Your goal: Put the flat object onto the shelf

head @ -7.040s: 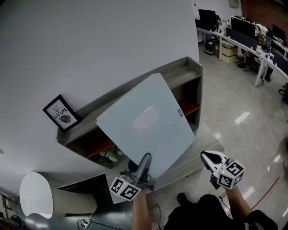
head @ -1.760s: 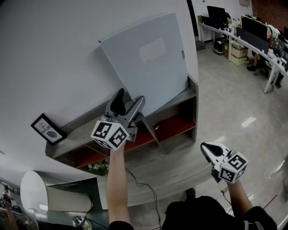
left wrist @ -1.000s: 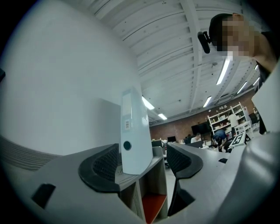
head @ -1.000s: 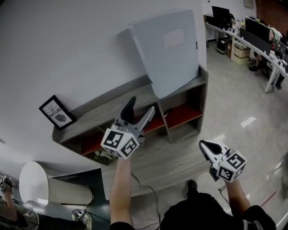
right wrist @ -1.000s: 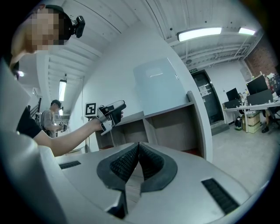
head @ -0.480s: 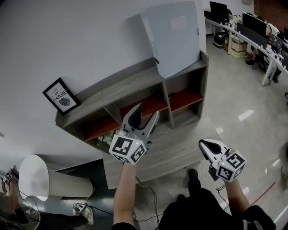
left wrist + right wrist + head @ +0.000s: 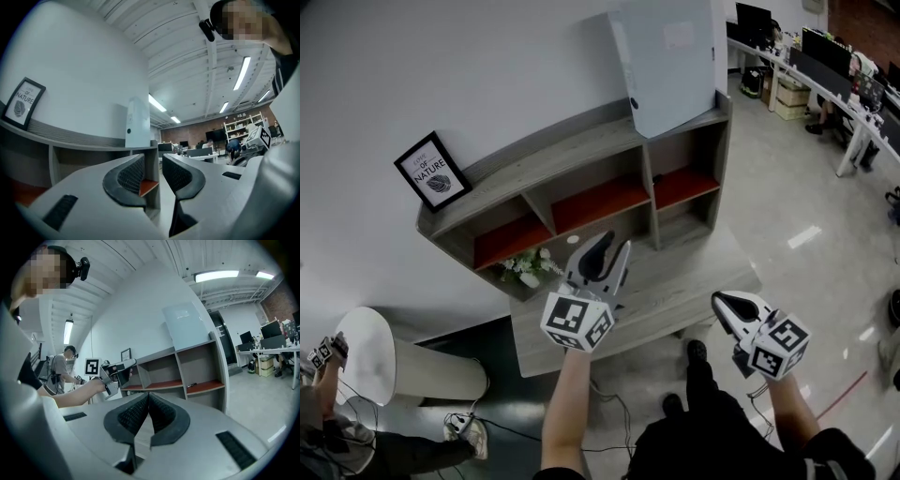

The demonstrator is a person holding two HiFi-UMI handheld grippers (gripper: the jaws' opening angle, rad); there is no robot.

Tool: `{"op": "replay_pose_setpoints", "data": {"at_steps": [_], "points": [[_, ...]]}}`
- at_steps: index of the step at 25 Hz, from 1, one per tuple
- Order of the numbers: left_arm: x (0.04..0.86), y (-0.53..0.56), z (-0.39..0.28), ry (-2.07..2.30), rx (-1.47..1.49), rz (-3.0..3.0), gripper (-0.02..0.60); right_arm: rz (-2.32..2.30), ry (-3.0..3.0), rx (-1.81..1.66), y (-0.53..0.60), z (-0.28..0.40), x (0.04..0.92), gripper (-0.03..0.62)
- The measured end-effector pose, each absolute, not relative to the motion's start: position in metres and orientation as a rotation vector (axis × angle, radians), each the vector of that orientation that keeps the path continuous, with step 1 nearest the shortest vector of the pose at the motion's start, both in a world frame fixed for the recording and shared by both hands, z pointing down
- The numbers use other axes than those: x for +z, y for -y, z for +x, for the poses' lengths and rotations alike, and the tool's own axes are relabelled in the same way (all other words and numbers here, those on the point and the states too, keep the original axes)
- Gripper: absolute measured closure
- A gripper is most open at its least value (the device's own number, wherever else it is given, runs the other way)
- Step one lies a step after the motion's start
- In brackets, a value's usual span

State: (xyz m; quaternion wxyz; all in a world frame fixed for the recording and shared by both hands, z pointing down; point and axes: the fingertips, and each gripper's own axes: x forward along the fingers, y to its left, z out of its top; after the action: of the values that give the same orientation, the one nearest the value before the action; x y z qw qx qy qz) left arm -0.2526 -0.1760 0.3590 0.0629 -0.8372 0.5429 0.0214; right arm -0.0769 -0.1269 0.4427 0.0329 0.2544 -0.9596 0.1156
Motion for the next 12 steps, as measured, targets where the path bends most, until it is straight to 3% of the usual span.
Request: {"op": "replay_pose_setpoints", "data": {"at_steps": [7, 12], "points": [[0.386, 0.15, -0.251, -1.7, 0.066, -2.538, 0.515, 0.803, 2.937, 0.37, 0.103, -0.076, 0.449, 0.58], [0.397, 0.136, -0.253, -1.728, 0.086, -2.546, 0.525, 0.823, 2.921, 0.375, 0.092, -0.075, 0.451, 0.58]]}}
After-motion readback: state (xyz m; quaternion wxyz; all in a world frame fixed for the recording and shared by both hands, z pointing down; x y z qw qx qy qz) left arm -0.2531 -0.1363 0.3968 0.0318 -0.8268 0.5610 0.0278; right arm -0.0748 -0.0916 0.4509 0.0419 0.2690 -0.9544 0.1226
